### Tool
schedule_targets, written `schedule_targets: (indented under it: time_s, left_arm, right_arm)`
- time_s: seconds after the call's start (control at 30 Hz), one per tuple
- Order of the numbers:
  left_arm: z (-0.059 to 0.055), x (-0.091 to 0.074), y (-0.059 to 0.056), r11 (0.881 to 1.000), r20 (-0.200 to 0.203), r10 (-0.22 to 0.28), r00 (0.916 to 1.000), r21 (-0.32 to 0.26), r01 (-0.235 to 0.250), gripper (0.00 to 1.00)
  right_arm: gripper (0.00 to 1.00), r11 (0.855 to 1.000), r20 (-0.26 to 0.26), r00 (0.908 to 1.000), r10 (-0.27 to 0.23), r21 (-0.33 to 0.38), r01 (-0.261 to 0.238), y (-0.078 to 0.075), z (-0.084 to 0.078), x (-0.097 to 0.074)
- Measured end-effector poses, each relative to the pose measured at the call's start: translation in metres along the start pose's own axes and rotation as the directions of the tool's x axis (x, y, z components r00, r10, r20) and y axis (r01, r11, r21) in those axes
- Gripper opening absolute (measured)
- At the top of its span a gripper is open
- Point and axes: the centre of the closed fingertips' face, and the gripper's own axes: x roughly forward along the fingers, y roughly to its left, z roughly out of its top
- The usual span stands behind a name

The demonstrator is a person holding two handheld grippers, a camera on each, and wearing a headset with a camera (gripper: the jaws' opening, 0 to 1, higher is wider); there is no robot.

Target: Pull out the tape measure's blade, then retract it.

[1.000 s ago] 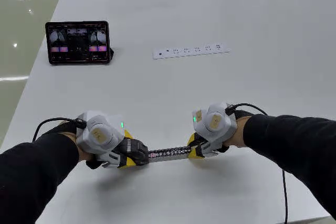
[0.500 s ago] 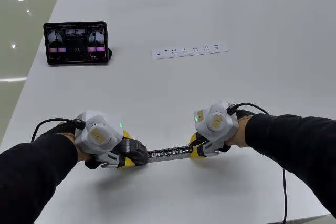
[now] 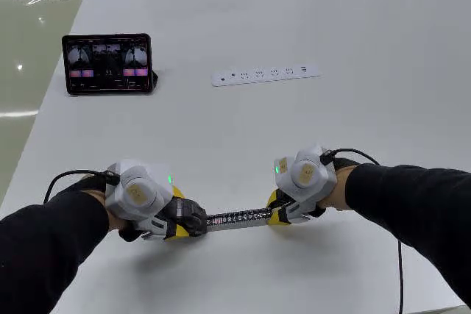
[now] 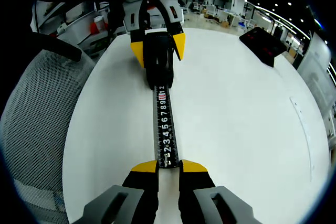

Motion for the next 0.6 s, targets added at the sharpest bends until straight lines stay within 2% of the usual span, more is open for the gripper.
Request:
schedule_targets:
  time_s: [0.6]
  left_arm:
    - [-0.0003,0.0004,0.0002,1.0,-0.001,0.001,1.0,-0.001,-0.001,0.33]
  right_arm:
    - [0.1,1.0,-0.004,1.0,-0.003,0.01,0.003,-0.0002,-0.0059,-0.0038]
